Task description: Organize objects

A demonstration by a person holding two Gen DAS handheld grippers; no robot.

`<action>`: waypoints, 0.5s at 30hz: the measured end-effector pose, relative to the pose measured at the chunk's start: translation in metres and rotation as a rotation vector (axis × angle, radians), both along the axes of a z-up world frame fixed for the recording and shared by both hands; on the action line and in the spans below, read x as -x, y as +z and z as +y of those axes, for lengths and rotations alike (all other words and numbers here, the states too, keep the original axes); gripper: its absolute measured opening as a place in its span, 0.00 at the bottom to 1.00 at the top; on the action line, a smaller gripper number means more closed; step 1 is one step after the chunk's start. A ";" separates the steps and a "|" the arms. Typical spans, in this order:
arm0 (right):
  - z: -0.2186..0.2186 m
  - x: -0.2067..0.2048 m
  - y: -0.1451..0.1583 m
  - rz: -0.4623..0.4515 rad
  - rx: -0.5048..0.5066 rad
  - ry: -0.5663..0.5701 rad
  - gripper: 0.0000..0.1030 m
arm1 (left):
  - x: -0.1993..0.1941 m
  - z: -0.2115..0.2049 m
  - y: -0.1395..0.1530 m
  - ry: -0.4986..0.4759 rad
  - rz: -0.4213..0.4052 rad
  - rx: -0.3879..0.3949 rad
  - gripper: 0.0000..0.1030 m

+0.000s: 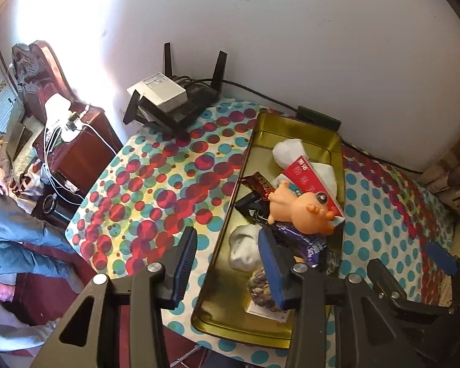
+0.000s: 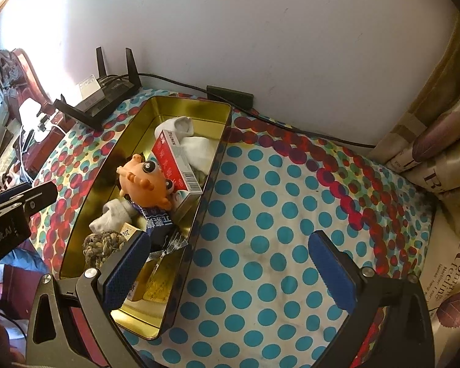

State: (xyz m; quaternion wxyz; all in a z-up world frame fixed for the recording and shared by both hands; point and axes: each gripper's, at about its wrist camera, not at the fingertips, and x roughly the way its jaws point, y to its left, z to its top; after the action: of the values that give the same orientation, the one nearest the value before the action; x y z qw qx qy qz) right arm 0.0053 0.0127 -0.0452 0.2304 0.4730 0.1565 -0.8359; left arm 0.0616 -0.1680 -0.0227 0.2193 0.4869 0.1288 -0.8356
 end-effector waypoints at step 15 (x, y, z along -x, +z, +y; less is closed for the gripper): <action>0.000 -0.006 -0.003 -0.004 -0.005 0.021 0.99 | 0.005 0.005 -0.004 -0.021 -0.006 -0.026 0.41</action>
State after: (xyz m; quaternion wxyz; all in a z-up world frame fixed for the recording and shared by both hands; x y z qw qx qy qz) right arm 0.0111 0.0131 -0.0486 0.2384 0.4737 0.1633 -0.8320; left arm 0.0570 -0.1634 -0.0262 0.2044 0.4937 0.1337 -0.8346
